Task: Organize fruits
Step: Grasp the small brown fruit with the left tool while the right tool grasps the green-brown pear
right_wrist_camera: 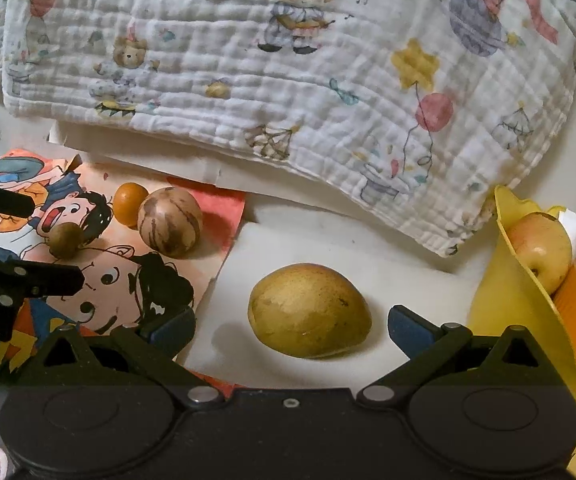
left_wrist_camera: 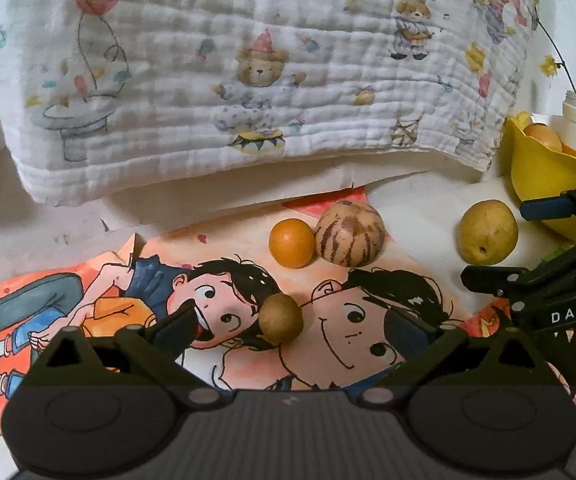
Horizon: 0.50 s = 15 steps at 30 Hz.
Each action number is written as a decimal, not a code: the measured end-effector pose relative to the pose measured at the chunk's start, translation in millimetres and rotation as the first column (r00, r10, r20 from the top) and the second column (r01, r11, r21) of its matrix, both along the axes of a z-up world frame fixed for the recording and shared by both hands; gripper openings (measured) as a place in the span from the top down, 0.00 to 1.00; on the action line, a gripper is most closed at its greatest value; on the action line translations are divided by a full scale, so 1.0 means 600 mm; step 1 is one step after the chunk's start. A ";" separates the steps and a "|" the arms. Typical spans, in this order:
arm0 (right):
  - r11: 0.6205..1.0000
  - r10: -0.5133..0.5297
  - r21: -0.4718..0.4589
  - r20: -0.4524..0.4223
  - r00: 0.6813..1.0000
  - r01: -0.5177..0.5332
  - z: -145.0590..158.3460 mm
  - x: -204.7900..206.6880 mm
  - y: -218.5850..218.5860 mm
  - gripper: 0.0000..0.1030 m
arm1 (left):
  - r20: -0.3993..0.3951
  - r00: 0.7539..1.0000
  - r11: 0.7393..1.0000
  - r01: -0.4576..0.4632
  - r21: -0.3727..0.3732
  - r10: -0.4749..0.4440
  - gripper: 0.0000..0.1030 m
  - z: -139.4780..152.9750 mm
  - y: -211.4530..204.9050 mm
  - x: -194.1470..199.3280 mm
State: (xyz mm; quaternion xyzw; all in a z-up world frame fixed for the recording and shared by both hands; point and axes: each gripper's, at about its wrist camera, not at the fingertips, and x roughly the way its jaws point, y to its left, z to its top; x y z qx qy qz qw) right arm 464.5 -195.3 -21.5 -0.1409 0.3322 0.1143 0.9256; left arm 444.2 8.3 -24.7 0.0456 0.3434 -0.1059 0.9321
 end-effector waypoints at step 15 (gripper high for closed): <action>1.000 0.001 0.001 -0.017 1.000 -0.001 -0.018 0.017 0.014 0.01 | -0.031 0.999 1.000 -0.010 -0.018 0.010 0.11 -0.008 0.007 0.009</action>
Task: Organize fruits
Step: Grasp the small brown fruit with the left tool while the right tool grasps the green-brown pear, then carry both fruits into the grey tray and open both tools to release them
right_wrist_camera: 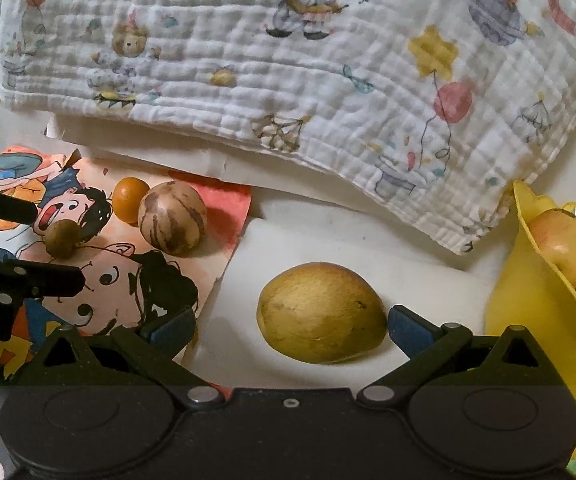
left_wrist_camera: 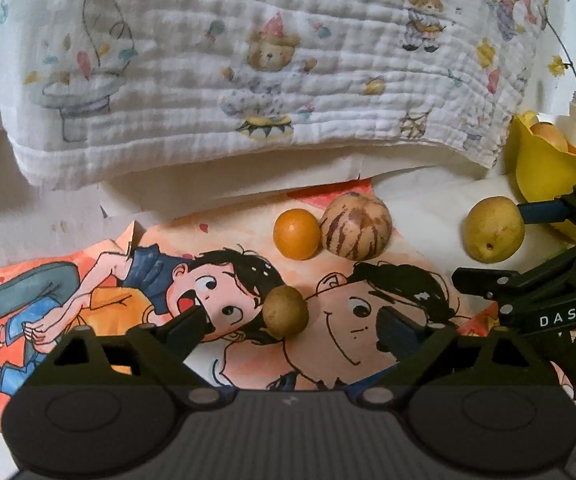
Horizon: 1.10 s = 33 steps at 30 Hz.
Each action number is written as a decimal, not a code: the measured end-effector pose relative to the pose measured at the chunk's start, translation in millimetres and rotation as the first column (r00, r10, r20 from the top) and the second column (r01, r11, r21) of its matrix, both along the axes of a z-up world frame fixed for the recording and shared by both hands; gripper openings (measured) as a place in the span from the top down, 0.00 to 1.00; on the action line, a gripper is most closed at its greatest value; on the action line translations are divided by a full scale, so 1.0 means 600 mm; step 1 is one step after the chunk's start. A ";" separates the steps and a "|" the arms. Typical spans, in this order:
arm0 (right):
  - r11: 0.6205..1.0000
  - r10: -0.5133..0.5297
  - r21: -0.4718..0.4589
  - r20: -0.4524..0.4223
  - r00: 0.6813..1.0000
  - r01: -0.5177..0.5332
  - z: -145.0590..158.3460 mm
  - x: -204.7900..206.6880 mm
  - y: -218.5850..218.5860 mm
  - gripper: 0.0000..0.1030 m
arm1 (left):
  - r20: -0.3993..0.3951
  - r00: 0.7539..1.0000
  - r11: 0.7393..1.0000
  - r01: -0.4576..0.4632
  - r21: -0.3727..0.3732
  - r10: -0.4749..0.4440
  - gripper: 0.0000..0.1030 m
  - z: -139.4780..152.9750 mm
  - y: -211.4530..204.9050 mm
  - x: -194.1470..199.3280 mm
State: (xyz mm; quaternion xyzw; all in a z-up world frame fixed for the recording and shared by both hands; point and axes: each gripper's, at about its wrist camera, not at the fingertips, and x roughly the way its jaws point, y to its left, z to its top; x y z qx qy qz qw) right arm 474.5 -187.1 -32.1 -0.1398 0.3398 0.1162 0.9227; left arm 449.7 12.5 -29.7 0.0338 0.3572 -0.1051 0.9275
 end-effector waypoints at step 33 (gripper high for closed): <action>0.997 -0.035 0.070 -0.036 0.999 0.037 0.012 -0.022 -0.016 0.30 | 0.028 0.999 0.999 -0.018 -0.041 0.019 0.74 0.036 0.004 -0.034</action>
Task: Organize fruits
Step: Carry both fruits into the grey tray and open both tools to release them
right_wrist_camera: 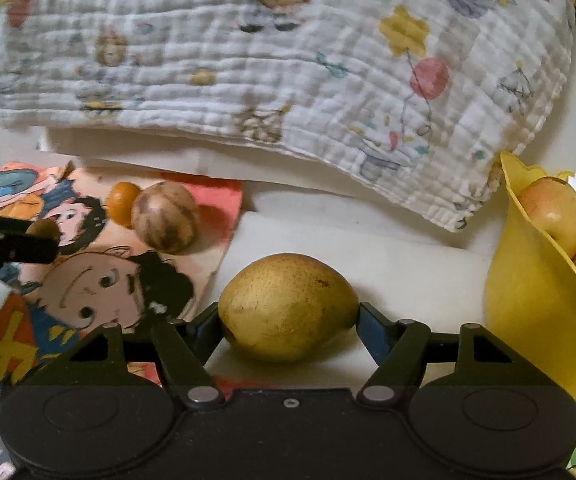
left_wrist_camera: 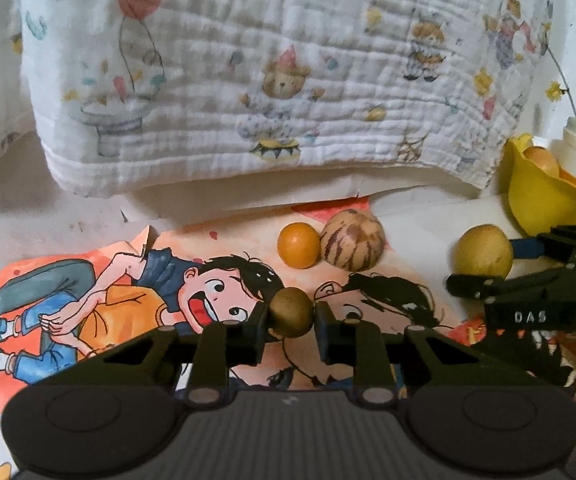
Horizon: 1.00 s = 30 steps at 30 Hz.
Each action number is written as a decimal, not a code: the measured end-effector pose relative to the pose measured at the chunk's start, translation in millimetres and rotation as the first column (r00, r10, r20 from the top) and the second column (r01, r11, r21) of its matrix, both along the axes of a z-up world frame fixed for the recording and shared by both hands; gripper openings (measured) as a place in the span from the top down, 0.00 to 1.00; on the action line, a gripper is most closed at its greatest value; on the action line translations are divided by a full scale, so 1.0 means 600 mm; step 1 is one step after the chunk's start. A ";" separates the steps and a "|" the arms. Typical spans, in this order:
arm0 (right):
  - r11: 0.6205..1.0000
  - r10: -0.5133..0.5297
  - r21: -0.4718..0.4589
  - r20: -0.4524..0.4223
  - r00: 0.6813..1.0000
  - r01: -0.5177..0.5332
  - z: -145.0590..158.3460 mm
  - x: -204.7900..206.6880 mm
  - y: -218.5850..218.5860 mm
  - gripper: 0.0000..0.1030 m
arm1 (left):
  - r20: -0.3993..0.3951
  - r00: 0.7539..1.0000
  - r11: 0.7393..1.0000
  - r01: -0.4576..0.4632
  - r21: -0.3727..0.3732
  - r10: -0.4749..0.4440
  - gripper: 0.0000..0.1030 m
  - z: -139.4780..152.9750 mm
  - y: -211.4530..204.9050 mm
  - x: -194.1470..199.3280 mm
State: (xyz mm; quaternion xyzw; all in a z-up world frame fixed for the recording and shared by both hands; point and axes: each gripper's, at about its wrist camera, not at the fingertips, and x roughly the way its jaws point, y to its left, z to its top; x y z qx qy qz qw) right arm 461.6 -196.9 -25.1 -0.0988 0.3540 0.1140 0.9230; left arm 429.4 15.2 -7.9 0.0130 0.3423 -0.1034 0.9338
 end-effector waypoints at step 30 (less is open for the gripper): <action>0.982 0.133 0.111 0.142 0.981 -0.150 0.160 -0.327 -0.076 0.30 | 0.074 0.988 0.985 0.140 -0.105 -0.132 0.74 0.101 -0.060 -0.265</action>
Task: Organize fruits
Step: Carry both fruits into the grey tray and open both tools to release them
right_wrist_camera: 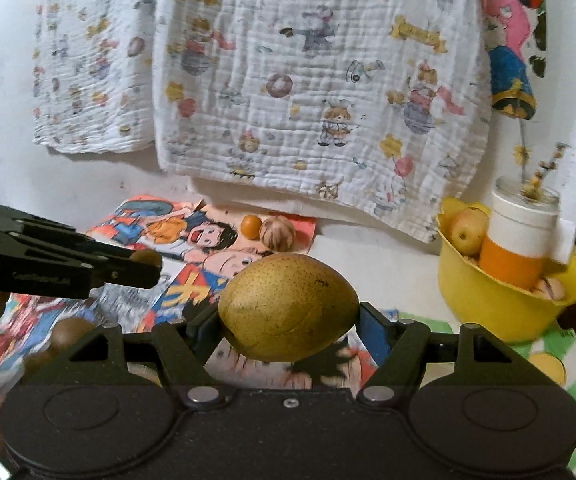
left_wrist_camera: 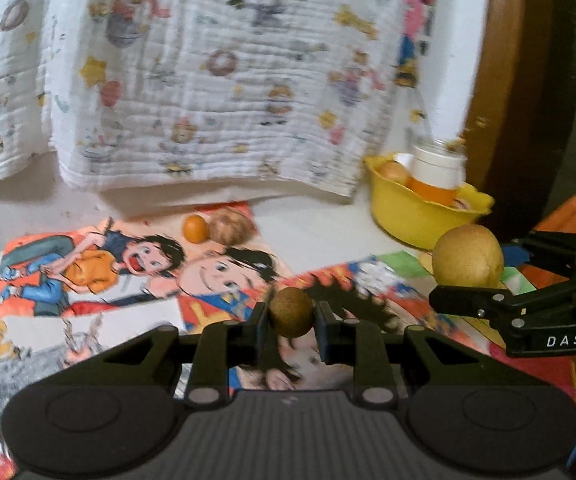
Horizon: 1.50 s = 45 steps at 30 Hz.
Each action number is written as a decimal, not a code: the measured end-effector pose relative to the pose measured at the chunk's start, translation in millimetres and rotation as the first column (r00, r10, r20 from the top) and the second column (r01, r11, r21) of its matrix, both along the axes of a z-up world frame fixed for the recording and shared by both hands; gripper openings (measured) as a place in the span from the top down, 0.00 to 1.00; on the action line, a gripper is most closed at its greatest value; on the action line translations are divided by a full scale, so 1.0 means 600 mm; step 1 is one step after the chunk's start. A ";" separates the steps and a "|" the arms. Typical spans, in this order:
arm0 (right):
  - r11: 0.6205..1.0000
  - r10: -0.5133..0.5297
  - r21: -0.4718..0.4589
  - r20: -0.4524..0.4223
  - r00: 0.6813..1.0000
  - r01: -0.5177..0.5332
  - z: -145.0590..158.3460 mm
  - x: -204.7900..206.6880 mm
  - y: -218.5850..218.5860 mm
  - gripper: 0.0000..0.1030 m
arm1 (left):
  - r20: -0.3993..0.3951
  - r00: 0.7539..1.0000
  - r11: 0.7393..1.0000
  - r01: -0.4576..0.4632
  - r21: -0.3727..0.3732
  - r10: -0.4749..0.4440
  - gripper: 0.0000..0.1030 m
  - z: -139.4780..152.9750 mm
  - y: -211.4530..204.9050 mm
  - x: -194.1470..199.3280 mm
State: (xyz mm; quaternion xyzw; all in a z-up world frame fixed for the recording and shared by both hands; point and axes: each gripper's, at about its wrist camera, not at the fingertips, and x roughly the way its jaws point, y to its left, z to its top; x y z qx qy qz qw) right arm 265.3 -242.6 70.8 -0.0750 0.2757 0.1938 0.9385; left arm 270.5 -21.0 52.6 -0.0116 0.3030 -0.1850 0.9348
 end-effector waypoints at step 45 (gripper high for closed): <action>0.946 0.219 -0.214 -0.132 0.967 -0.244 -0.108 -0.180 -0.050 0.30 | -0.173 0.941 0.926 0.323 0.194 -0.292 0.73 -0.089 -0.132 -0.168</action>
